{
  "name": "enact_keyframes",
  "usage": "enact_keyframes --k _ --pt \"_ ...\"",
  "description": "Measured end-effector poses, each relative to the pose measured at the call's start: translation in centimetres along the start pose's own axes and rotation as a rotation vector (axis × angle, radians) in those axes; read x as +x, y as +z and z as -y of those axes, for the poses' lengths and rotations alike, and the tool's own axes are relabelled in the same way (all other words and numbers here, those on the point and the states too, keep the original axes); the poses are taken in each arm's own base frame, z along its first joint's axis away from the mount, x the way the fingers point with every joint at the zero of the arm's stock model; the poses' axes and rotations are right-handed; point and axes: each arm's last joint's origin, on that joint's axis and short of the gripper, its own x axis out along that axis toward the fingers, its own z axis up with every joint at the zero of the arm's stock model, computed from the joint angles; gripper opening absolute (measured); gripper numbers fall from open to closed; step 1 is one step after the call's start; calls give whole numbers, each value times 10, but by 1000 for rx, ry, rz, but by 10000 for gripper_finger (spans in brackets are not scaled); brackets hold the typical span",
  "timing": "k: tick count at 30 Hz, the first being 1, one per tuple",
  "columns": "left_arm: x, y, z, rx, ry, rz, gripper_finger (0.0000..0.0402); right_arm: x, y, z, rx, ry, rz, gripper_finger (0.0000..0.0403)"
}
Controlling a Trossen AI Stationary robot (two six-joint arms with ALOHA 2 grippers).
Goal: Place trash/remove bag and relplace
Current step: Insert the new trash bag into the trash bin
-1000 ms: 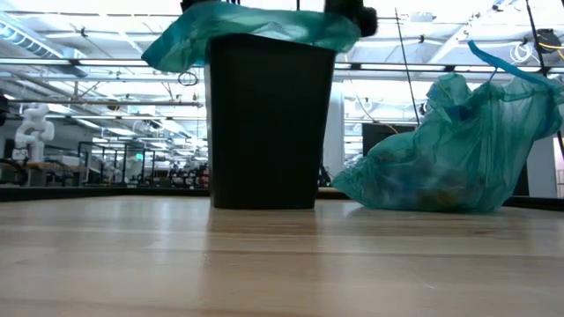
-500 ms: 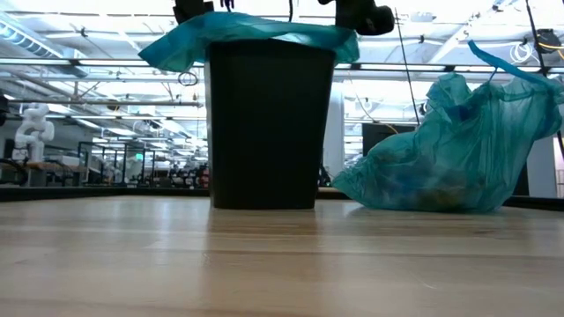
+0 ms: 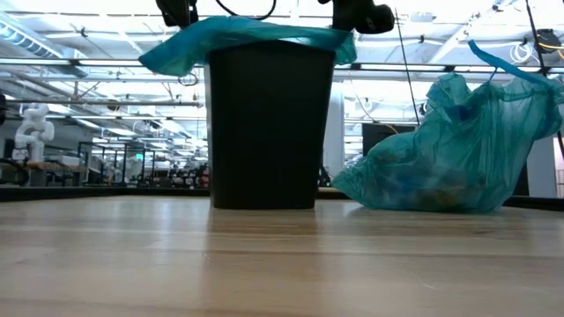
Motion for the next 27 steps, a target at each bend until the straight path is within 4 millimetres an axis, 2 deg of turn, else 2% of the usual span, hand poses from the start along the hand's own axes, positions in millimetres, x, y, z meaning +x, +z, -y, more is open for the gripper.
enact_keyframes --k 2,8,11,18,27 --pt "6 -1 1 -6 34 -9 72 1 0 0 26 -4 3 0" --pt "43 -9 0 -18 46 -74 72 17 -11 -5 65 -65 -20 0" --pt "52 -12 -1 -21 46 -85 72 26 -15 -8 67 -90 -21 0" --pt "57 -8 -1 -6 51 -31 72 42 -19 -18 82 -98 74 0" --pt "60 -6 -2 16 70 -8 72 75 -46 -20 33 -170 -24 0"
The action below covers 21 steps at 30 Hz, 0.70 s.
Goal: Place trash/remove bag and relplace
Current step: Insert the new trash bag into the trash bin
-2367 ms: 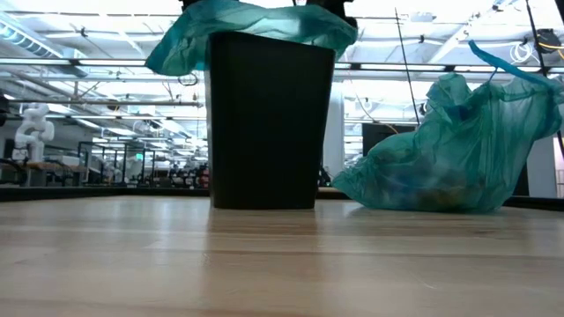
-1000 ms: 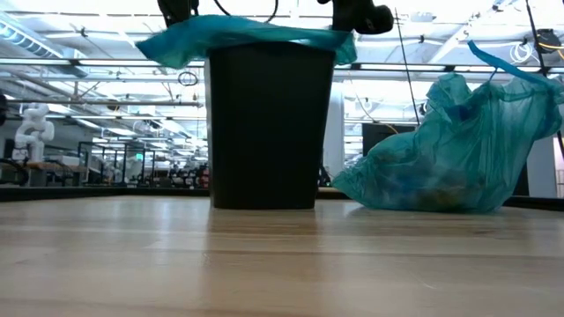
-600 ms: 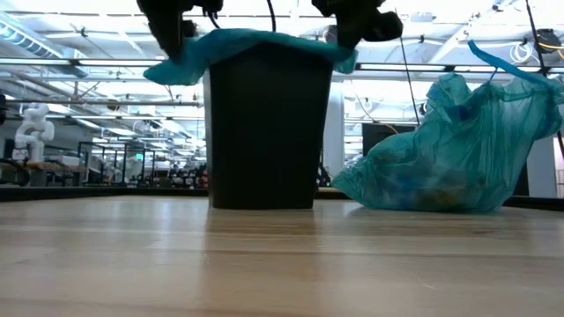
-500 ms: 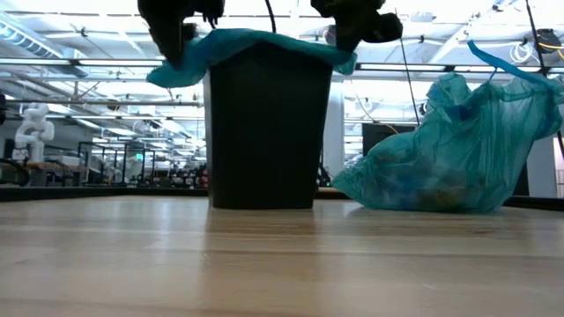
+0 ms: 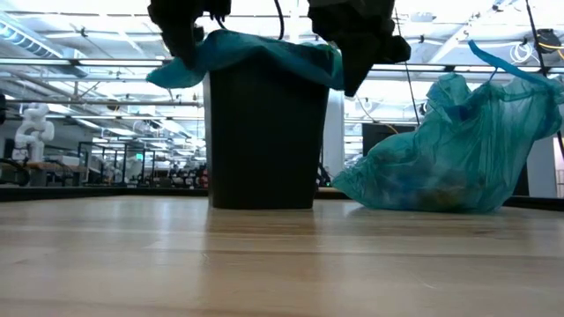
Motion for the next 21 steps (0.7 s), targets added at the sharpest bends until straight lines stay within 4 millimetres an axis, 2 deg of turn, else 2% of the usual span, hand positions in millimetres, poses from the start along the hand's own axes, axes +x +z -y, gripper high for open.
enact_keyframes --k 6,9,11,16,21 --pt "22 -15 -4 -13 14 -95 72 7 -5 0 -59 -19 -20 0" --pt "23 -20 -4 -40 -21 -105 72 3 -5 2 -56 -5 -14 0" --pt "13 -21 -1 -49 -48 -67 72 -8 -7 4 -46 16 5 0" --pt "-31 -23 5 -57 -96 143 72 -48 -14 18 6 102 83 0" --pt "-65 -29 4 -62 -56 291 72 -85 -16 33 31 217 223 0"
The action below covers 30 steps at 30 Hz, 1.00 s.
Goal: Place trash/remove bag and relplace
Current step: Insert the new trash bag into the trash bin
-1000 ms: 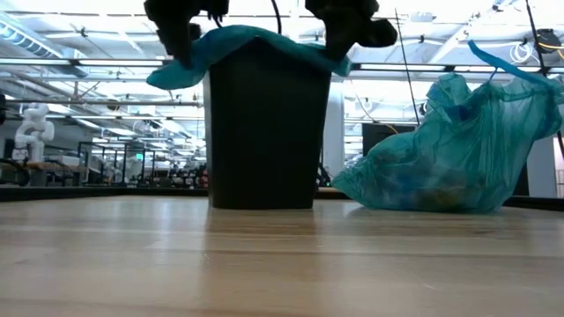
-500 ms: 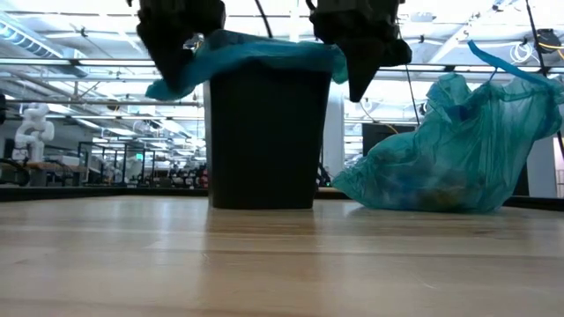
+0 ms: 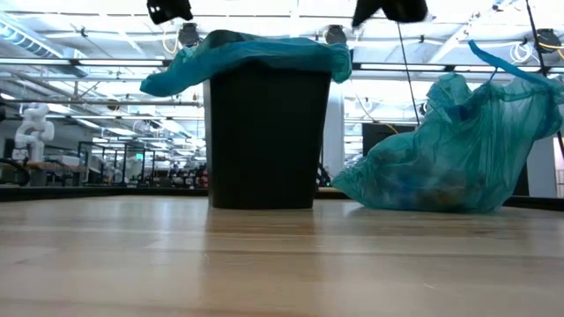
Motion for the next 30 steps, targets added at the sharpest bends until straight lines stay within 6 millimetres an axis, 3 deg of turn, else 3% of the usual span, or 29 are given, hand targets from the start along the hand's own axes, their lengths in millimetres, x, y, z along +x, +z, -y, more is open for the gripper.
enact_keyframes --k 7,18,25,30 --pt "-11 0 -9 -50 115 72 72 -13 31 6 -36 109 234 0" --pt "-10 7 -29 -167 221 114 72 26 80 34 -42 187 281 0" --pt "-1 2 -37 -196 257 3 72 52 92 49 -60 169 232 0" --pt "16 13 -39 -168 231 10 72 70 97 56 -79 148 206 0"
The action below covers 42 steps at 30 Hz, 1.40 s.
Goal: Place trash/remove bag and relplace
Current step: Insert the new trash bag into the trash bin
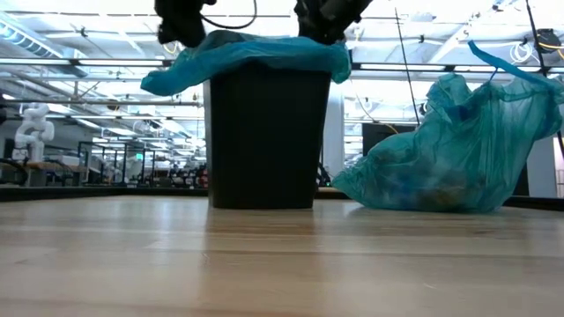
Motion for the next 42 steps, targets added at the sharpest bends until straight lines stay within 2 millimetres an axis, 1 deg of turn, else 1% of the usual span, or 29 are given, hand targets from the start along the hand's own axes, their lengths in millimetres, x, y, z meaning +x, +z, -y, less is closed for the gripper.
enact_keyframes --k 3,7,14,18,24,28,36,40,42 --pt "12 6 3 19 -28 -5 72 4 0 5 -28 -16 -12 0" --pt "22 8 0 -1 90 -4 72 4 3 11 -64 -81 17 0" --pt "21 10 -11 -26 229 23 72 2 10 27 -86 -136 39 0" --pt "19 12 -17 -44 307 51 72 1 15 33 -116 -165 78 0" --pt "15 14 -23 -61 384 91 72 -2 23 44 -130 -197 130 0" --pt "12 17 -29 -83 414 127 72 -3 27 53 -122 -212 144 0" --pt "11 17 -45 -129 462 104 72 -6 26 67 -110 -238 100 0" --pt "11 18 -49 -142 459 100 72 -6 26 67 -140 -226 89 0" --pt "11 18 -50 -138 429 90 72 -6 26 67 -152 -224 87 0"
